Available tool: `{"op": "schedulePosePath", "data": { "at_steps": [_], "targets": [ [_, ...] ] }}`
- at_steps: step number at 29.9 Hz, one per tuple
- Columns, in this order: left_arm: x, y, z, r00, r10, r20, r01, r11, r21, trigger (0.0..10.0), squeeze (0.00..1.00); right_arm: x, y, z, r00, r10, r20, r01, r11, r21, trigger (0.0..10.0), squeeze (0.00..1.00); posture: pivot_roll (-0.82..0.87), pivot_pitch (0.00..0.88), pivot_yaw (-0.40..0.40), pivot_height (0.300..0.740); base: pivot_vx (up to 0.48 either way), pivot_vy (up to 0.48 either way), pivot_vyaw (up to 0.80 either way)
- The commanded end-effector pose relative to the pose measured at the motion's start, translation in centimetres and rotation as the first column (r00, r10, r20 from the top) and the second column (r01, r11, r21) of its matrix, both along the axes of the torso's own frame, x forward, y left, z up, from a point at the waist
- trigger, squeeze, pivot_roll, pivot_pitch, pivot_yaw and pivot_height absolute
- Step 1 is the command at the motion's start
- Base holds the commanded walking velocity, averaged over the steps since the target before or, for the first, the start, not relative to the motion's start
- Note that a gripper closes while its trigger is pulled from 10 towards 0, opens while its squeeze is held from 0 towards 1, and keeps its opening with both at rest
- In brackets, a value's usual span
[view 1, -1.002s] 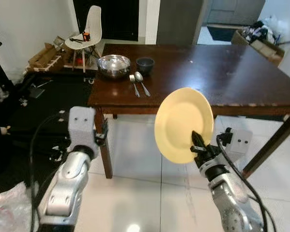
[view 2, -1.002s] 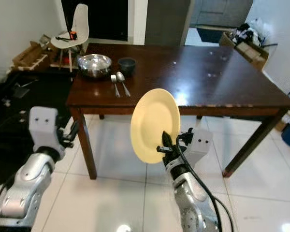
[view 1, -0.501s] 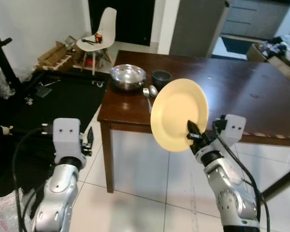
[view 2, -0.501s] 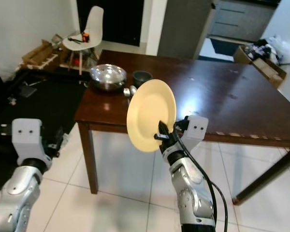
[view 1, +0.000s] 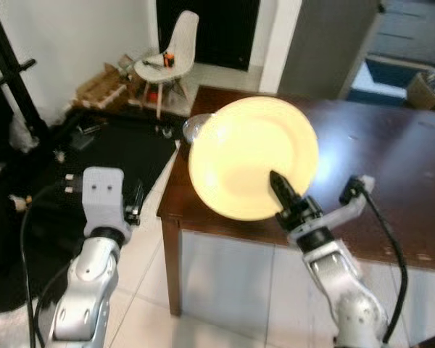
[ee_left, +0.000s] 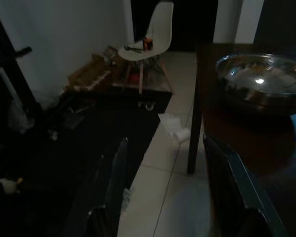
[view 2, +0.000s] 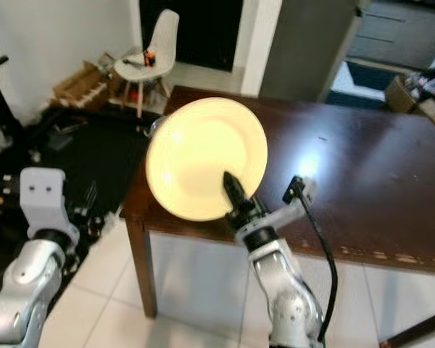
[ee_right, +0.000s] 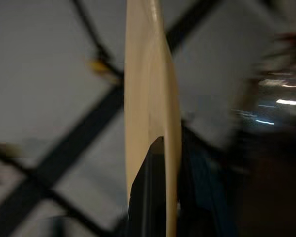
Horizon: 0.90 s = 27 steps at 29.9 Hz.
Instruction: Setting the table
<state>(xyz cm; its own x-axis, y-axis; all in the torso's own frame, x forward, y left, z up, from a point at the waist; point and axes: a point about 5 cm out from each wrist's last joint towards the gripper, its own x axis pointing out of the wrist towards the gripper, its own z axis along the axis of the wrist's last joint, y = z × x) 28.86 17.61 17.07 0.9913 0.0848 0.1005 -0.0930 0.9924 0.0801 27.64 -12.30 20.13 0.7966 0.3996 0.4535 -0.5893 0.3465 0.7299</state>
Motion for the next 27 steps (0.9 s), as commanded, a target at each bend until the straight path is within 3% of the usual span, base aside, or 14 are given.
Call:
{"op": "schedulePosePath", "data": {
  "at_steps": [1, 2, 7, 9, 11, 12, 13, 15, 21, 27],
  "targets": [
    [0.1, 0.0, -0.4, 1.000, -0.006, -0.019, 0.006, 1.000, 0.000, 10.0, 0.00, -0.7, 0.3, 0.2, 0.999, 0.048, 0.021, -0.049, 0.997, 0.060, 10.0, 0.00, 0.03, 0.000, 0.026, 0.740, 0.480, 0.000, 0.00],
    [0.2, -0.1, -0.3, 1.000, -0.014, -0.019, 0.014, 1.000, 0.004, 10.0, 0.00, -1.3, 0.4, 0.4, 0.995, 0.093, 0.044, -0.097, 0.991, 0.097, 10.0, 0.00, 0.02, 0.000, 0.029, 0.740, 0.480, 0.000, 0.00],
    [0.2, -0.2, -0.4, 1.000, -0.022, -0.020, 0.022, 1.000, 0.008, 10.0, 0.00, -2.5, 0.6, -0.3, 0.988, 0.156, 0.023, -0.157, 0.981, 0.112, 10.0, 0.00, 0.02, 0.000, 0.032, 0.740, 0.480, 0.000, 0.00],
    [0.3, -0.2, -0.4, 0.999, -0.026, -0.021, 0.026, 1.000, 0.012, 10.0, 0.00, -3.1, 0.7, -0.9, 0.984, 0.179, 0.001, -0.178, 0.981, 0.075, 10.0, 0.00, 0.01, 0.000, 0.034, 0.740, 0.472, 0.000, 0.00],
    [0.3, -0.3, -0.4, 0.999, -0.036, -0.022, 0.036, 0.999, 0.019, 10.0, 0.00, -4.7, 1.0, -2.7, 0.968, 0.240, -0.067, -0.243, 0.969, -0.041, 10.0, 0.00, 0.01, 0.000, 0.035, 0.740, 0.467, 0.000, 0.00],
    [0.3, -0.3, -0.4, 0.999, -0.036, -0.022, 0.036, 0.999, 0.019, 10.0, 0.00, -4.7, 1.0, -2.7, 0.968, 0.240, -0.067, -0.243, 0.969, -0.041, 10.0, 0.00, 0.01, 0.000, 0.035, 0.740, 0.461, 0.000, 0.00],
    [0.3, -0.4, -0.4, 0.999, -0.041, -0.024, 0.042, 0.999, 0.023, 10.0, 0.00, -5.7, 1.0, -3.6, 0.954, 0.277, -0.111, -0.288, 0.953, -0.094, 10.0, 0.00, 0.00, 0.000, 0.036, 0.740, 0.000, 0.000, 0.00],
    [0.2, -0.5, -0.4, 0.999, -0.050, -0.017, 0.051, 0.998, 0.036, 10.0, 0.00, -7.2, 0.6, -4.8, 0.929, 0.324, -0.180, -0.347, 0.931, -0.114, 10.0, 0.00, 0.00, 0.000, 0.037, 0.740, 0.000, 0.000, 0.00],
    [0.3, -0.2, -0.3, 0.998, -0.056, -0.004, 0.056, 0.998, 0.037, 10.0, 0.00, -10.2, -0.7, -6.3, 0.865, 0.396, -0.308, -0.421, 0.907, -0.019, 10.0, 0.00, -0.01, 0.000, 0.033, 0.740, 0.000, 0.000, 0.00],
    [0.5, -0.1, -0.1, 0.998, -0.060, 0.007, 0.059, 0.997, 0.049, 10.0, 0.00, -11.8, -1.0, -7.7, 0.826, 0.416, -0.380, -0.441, 0.897, 0.024, 10.0, 0.00, -0.01, 0.000, 0.033, 0.740, 0.000, 0.000, 0.00]
  ]
}}
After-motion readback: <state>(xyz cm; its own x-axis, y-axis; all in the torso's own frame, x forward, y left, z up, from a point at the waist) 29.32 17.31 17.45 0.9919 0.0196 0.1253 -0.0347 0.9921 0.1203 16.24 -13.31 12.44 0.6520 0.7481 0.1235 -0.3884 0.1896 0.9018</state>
